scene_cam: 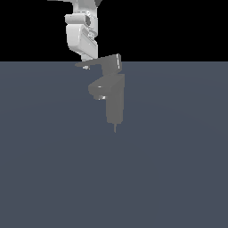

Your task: Turn on the faucet by rotating a designated handle.

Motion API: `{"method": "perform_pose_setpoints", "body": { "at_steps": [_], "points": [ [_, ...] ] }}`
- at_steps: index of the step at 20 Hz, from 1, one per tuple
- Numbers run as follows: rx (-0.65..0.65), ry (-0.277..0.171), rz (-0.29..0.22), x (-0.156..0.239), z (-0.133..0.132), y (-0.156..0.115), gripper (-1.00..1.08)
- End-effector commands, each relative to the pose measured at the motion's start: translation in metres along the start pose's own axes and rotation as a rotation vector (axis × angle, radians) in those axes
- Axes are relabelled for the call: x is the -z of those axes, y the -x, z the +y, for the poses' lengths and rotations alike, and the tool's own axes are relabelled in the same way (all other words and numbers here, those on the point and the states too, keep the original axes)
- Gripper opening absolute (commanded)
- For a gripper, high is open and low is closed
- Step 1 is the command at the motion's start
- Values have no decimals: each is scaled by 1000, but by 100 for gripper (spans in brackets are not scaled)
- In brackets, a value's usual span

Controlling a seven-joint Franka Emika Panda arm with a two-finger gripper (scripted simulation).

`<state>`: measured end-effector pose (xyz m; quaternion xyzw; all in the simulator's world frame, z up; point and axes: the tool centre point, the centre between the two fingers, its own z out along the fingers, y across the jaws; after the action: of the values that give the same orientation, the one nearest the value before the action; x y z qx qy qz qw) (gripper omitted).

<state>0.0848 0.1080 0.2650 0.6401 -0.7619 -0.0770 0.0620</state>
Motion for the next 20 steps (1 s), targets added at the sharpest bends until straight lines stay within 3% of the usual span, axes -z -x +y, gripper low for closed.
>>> {"method": "perform_pose_setpoints", "body": {
  "at_steps": [1,20],
  "points": [
    [0,0,0,0,6,0,-100],
    [0,0,0,0,56,2,-100]
  ]
}}
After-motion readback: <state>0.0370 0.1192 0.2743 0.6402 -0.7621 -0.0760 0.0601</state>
